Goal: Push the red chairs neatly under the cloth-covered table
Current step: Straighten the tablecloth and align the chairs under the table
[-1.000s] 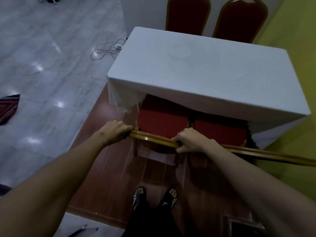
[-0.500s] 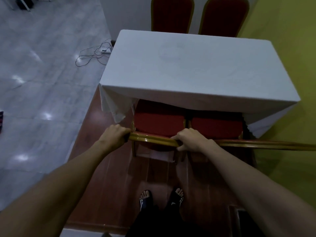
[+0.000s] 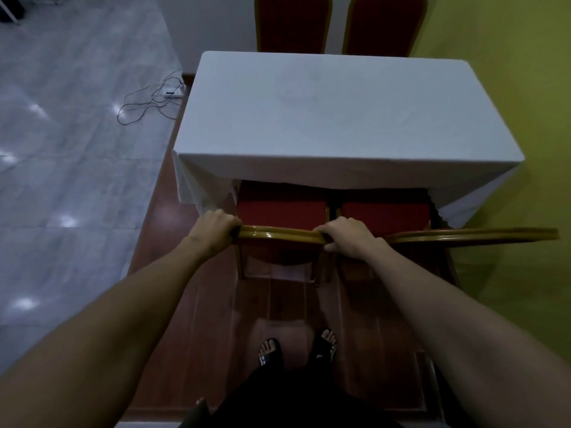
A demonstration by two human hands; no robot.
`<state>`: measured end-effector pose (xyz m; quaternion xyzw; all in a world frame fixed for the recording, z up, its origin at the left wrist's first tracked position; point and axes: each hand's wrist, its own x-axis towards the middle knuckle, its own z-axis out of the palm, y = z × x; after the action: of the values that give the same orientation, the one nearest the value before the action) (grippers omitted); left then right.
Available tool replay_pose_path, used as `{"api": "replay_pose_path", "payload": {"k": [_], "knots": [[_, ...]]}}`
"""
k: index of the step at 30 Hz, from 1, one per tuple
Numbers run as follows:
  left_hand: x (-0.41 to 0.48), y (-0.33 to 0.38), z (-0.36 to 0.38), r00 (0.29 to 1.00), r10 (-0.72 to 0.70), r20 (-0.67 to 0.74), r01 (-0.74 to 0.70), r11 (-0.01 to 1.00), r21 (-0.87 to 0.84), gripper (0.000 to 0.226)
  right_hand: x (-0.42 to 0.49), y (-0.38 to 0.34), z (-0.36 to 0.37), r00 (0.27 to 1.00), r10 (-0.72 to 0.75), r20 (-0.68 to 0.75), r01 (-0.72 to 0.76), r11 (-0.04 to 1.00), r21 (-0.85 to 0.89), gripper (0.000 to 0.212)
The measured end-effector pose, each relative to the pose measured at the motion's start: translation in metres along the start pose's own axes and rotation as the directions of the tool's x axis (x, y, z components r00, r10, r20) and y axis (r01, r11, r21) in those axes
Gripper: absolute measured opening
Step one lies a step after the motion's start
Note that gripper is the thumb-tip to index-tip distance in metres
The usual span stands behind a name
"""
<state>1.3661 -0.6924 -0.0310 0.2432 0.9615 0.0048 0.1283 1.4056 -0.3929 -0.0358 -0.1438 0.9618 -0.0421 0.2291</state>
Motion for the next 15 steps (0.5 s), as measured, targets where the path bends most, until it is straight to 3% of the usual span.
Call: {"api": "replay_pose_path", "payload": {"k": [8, 15], "knots": [[-0.019, 0.010, 0.018, 0.991, 0.134, -0.026, -0.133, 0.989, 0.065, 0.022, -0.022, 0.011, 0.002, 0.999, -0.016, 0.030, 0.014, 0.999, 0.041, 0.052], [0.000, 0.006, 0.005, 0.996, 0.094, -0.008, -0.094, 0.995, 0.028, 0.016, -0.012, 0.012, -0.007, 0.999, 0.020, -0.025, -0.019, 0.999, 0.039, 0.049]]}}
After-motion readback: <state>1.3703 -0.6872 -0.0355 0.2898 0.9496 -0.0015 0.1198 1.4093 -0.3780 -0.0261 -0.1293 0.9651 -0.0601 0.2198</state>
